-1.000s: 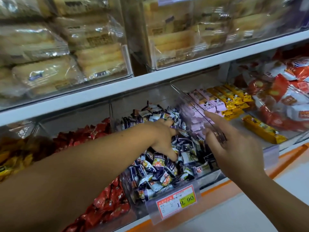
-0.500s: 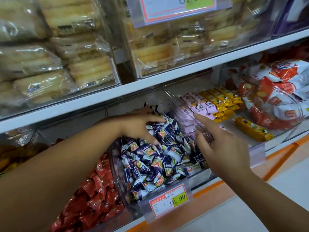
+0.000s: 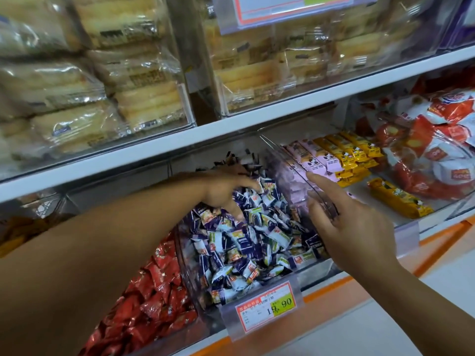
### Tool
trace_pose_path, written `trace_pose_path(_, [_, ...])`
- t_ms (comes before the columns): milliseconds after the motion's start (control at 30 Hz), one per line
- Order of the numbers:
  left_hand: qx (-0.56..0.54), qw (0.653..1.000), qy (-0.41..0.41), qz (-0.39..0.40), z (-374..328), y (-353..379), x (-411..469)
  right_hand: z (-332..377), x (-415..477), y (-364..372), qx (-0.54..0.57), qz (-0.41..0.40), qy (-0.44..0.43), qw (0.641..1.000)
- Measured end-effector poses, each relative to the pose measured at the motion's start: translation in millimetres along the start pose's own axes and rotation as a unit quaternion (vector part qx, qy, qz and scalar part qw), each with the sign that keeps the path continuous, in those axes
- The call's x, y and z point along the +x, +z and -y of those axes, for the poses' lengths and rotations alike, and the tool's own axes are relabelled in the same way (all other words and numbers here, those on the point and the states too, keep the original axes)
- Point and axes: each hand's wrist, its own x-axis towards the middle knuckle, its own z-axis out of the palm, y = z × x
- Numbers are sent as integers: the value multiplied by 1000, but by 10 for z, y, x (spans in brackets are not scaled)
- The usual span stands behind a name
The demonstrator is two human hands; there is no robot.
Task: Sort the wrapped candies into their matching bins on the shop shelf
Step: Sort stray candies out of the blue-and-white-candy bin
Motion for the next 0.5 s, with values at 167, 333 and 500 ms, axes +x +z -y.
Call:
trace_pose_path(167, [-90,992,-8,-86,278,-62,-79,-19,-4,33,16,-36,-15,999])
trace_pose_path(333, [-83,992,52,-75,40,-136,-341,-23,-4,24,15,-30,-8,999])
trace_pose_path(500, [-80,978,35,-191,-88,64,-977,32,57,-93,13,53,18,998])
